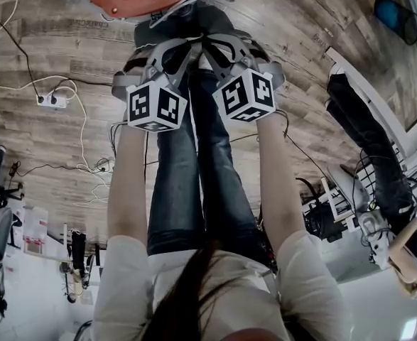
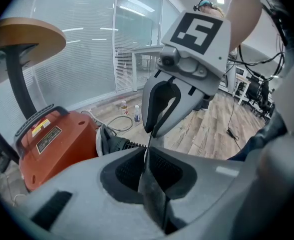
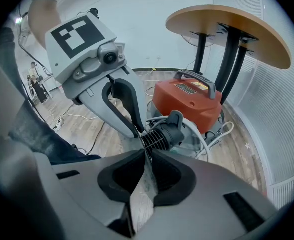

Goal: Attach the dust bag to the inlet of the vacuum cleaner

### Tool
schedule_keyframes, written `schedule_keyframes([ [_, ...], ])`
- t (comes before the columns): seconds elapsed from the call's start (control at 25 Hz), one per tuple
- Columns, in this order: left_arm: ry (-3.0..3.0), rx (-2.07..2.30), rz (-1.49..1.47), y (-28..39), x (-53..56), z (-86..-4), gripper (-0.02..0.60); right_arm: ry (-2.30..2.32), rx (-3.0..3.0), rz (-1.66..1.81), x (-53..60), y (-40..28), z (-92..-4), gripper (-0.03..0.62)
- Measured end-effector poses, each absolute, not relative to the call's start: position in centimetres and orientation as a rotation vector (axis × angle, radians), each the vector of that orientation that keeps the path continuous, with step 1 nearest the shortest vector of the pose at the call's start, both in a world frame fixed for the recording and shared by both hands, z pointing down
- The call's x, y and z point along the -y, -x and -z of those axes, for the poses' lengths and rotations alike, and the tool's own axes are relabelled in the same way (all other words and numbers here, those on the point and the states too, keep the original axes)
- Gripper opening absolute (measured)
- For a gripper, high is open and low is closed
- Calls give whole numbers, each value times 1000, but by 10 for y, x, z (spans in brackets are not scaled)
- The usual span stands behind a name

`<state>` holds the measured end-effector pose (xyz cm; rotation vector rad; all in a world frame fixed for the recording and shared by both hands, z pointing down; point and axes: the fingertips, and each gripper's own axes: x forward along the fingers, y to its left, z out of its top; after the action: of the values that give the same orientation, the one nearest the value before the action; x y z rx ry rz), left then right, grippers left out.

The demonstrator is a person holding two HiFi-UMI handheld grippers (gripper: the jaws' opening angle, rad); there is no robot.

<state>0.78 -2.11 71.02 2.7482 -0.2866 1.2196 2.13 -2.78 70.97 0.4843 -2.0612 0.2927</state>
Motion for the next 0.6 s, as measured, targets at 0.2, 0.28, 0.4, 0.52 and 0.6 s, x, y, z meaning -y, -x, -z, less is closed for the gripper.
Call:
schedule_keyframes([
  [0.2, -2751, 302, -1214, -8, 27, -710, 38, -478, 2058, -287, 34, -21, -710, 51],
  [0.28, -2750, 309, -1216, -8, 31, -712, 40, -475, 2059, -283, 38, -21, -711, 51],
  [0.4, -2752, 294, -1224, -8, 34, -713, 41, -472, 2058, -289, 41, -22, -713, 53],
  [0.52, -2758, 275, -1230, -10, 39, -715, 43, -470, 2064, -305, 45, -23, -715, 57],
  [0.6, -2763, 257, -1238, -10, 39, -716, 46, -459, 2071, -345, 46, -23, -715, 64],
])
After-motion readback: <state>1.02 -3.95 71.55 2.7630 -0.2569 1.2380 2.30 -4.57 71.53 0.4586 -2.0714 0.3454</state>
